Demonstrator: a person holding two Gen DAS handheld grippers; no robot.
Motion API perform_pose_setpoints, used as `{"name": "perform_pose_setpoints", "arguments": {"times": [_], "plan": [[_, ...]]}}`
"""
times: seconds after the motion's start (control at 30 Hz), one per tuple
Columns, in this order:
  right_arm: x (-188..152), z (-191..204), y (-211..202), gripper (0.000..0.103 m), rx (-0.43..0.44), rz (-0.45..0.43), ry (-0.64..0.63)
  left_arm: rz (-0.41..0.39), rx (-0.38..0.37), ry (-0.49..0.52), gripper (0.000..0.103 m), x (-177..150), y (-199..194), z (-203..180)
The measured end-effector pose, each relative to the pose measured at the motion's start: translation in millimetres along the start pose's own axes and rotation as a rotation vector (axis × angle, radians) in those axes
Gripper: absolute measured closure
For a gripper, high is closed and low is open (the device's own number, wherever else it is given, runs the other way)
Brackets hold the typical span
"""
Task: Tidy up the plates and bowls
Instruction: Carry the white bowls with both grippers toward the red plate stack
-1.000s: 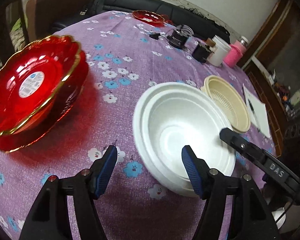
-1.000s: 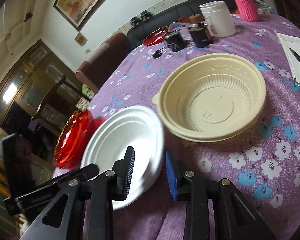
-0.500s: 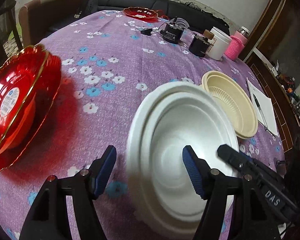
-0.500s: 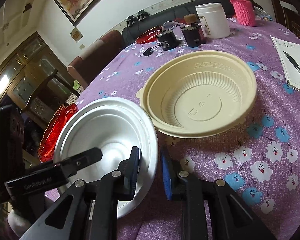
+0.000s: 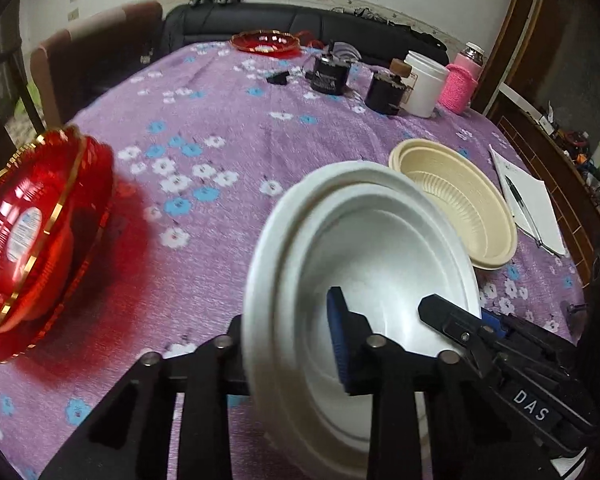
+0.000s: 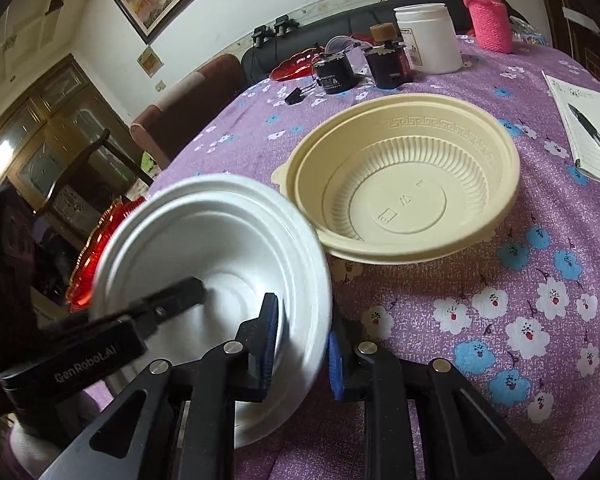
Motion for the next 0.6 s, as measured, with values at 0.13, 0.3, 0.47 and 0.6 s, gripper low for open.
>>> {"name": "perform_pose_setpoints", "arguments": {"times": [0.13,0.3,0.47,0.6], "plan": [[-2.1,4.0,-1.3,0.081,0.008,-0.013,-0.018,-0.031,0.037,0.02,0.078,-1.8,-11.5,-0.7],[-5.0,8.8,-4.9,0.082,0.039,-0.031,-0.031,-0.073,0.071,0.058,0.077,-6.4,-29.7,-0.8],[-10.2,20.7,-10.9,0.082,0.048,-0.055,-0.042,-0.091,0.077,0.054,0.077,-11.8,-45.4,7.0],[-21.3,34.7,-21.7,0.082,0.039,-0.075,-0.037,-0.119,0.092,0.066,0.077,-16.6,-61.2,10.7]]}}
Point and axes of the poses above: each gripper's, at about its wrist camera, not at the fingertips, and y roughly the way its jaws point, z to its left, x to its top, the point moved 1 cm from there along y, roughly the way its jaws point, and after that the axes turned 4 degrees about y, right-handed, at the moved point
